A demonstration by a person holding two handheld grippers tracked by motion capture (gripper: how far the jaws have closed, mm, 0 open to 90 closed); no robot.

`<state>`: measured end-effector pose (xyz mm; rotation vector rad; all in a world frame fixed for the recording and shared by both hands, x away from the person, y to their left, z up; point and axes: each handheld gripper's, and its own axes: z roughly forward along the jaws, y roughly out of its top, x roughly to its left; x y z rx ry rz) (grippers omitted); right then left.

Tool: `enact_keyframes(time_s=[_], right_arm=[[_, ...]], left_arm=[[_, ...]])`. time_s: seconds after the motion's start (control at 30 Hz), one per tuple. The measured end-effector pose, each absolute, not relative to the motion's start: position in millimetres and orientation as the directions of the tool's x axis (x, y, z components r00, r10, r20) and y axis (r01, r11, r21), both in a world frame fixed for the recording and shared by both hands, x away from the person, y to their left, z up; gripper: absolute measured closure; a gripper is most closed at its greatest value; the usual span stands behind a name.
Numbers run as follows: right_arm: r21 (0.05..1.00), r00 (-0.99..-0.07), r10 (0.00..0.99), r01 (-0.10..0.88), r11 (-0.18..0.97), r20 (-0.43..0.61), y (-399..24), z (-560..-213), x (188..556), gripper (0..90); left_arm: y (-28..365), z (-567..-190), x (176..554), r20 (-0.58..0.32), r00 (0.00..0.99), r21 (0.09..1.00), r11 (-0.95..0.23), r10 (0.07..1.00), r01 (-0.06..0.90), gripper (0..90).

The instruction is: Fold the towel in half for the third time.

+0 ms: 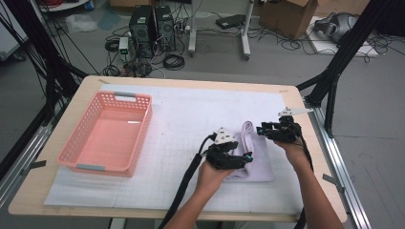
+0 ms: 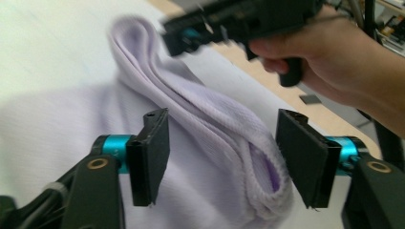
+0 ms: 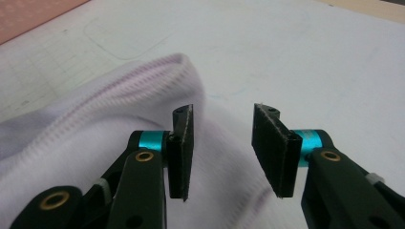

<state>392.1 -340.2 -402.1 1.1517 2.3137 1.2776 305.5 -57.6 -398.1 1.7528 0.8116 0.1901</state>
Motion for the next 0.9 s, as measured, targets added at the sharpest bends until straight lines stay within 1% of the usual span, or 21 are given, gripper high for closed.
enact_keyframes(time_s=[0.1, 0.23, 0.33, 0.4, 0.5, 0.63, 0.7, 0.77, 0.9], right_arm=[[0.800, -0.635, 0.760, 0.524, 0.293, 0.138, -348, -403, 385, 59.1], [0.796, -0.610, 0.777, 0.543, 0.268, 0.154, -358, -406, 374, 58.7], [0.799, -0.596, 0.786, 0.548, 0.248, 0.165, -362, -405, 364, 56.0], [0.802, -0.584, 0.792, 0.552, 0.228, 0.177, -363, -404, 356, 53.4], [0.796, -0.581, 0.797, 0.557, 0.239, 0.167, -359, -404, 341, 51.3], [0.797, -0.596, 0.791, 0.541, 0.269, 0.137, -351, -407, 320, 53.6], [0.797, -0.602, 0.785, 0.542, 0.267, 0.146, -349, -410, 313, 54.5], [0.796, -0.603, 0.778, 0.552, 0.247, 0.177, -347, -412, 308, 55.2], [0.802, -0.618, 0.769, 0.536, 0.263, 0.161, -336, -410, 299, 55.7]], left_arm=[[-42, -396, 307, -0.255, 0.738, 0.910, -0.104, 0.624, 0.402, 30.8], [-25, -397, 307, -0.215, 0.733, 0.912, -0.136, 0.645, 0.387, 30.2], [-14, -400, 306, -0.190, 0.730, 0.915, -0.152, 0.656, 0.374, 29.5], [-5, -403, 305, -0.196, 0.722, 0.917, -0.137, 0.663, 0.375, 28.0], [9, -407, 304, -0.197, 0.711, 0.910, -0.143, 0.675, 0.388, 26.4], [26, -412, 300, -0.186, 0.687, 0.912, -0.137, 0.702, 0.387, 22.6], [33, -415, 298, -0.189, 0.684, 0.911, -0.134, 0.705, 0.390, 22.7], [41, -418, 296, -0.191, 0.684, 0.910, -0.135, 0.704, 0.393, 24.0], [55, -425, 290, -0.200, 0.678, 0.905, -0.132, 0.707, 0.405, 24.1]])
